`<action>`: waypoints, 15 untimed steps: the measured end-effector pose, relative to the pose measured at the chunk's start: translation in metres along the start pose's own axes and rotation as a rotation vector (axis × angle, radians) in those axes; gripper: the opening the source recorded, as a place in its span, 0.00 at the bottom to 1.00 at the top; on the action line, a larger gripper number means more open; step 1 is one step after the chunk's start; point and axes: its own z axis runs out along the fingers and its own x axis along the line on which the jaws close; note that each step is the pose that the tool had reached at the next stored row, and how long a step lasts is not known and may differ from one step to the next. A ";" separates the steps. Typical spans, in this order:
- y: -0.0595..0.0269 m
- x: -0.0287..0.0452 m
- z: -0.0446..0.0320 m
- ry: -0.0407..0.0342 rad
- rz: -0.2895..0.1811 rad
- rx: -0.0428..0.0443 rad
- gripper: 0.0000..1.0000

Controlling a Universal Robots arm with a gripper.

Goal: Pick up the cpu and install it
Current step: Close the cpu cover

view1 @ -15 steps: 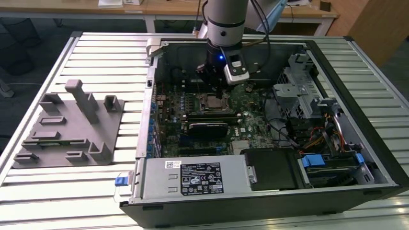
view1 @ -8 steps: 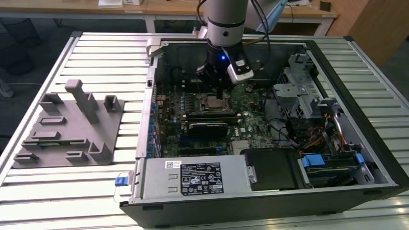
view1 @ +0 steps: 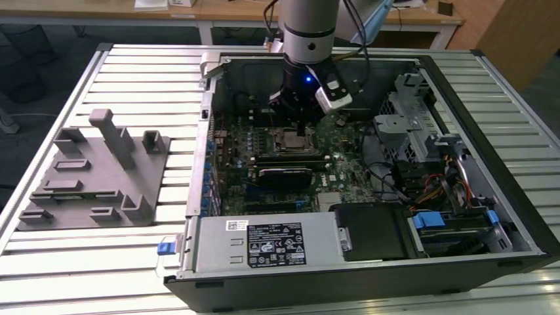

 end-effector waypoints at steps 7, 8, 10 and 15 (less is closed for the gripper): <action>-0.0035 0.0003 0.0019 0.0000 -0.001 0.0000 0.11; -0.0041 0.0008 0.0022 0.0000 0.000 0.0000 0.11; -0.0049 0.0032 0.0030 0.0000 0.000 -0.0001 0.11; -0.0058 0.0145 0.0049 -0.0001 0.000 0.0000 0.11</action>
